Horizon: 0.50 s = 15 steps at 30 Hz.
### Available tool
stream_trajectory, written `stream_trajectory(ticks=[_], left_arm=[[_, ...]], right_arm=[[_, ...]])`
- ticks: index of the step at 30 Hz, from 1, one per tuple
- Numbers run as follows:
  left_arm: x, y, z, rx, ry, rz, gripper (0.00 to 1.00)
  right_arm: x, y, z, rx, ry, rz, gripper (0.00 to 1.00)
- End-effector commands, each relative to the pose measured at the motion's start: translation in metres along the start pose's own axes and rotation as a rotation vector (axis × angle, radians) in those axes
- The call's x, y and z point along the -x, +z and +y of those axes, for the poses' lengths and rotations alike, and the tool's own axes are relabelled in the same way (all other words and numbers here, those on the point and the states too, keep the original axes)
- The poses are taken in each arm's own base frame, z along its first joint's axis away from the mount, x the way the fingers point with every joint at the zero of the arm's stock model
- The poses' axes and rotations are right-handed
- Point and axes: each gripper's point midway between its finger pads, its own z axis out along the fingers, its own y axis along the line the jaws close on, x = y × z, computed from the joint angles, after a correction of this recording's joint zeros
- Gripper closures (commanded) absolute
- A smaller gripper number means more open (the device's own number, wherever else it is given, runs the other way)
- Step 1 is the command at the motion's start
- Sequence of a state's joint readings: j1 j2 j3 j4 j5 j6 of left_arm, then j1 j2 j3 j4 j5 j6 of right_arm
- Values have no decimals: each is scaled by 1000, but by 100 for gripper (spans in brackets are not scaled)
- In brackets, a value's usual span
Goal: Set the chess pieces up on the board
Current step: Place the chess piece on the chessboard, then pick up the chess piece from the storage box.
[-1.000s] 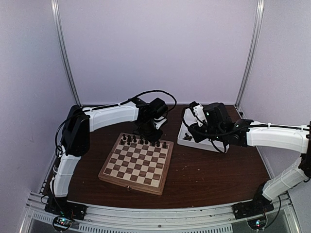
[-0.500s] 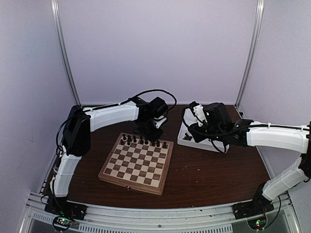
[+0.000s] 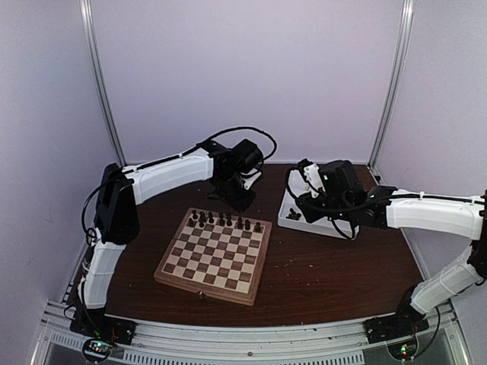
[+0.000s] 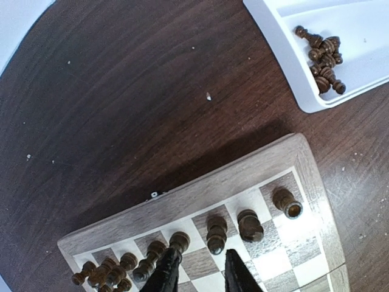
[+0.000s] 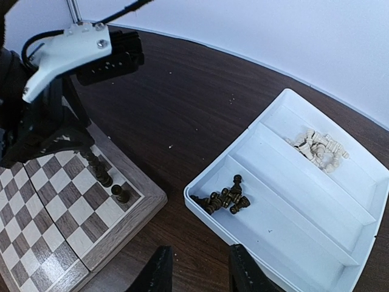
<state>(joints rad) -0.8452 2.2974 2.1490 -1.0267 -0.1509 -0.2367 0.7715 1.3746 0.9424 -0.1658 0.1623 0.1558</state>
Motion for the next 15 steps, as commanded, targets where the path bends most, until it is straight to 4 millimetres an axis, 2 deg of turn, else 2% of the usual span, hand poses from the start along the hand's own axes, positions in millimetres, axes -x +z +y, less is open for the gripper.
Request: stream_trajectory(ticks=[1,5,9,15], left_arm=[[19,-64,9,7,-2,-110,72],[21,-100,4,-9,13,-170,71],[16,-127,-10,-48,32,-260,67],[0,-149,-17,-92,15,-387,60]], right_arm=[[2,5,-10,-32,15,40,67],[-10,18,-22,-64,56,124,69],[-18,32,-33,-64,123,201,69],[-23,60,-31,-36,176,289,69]])
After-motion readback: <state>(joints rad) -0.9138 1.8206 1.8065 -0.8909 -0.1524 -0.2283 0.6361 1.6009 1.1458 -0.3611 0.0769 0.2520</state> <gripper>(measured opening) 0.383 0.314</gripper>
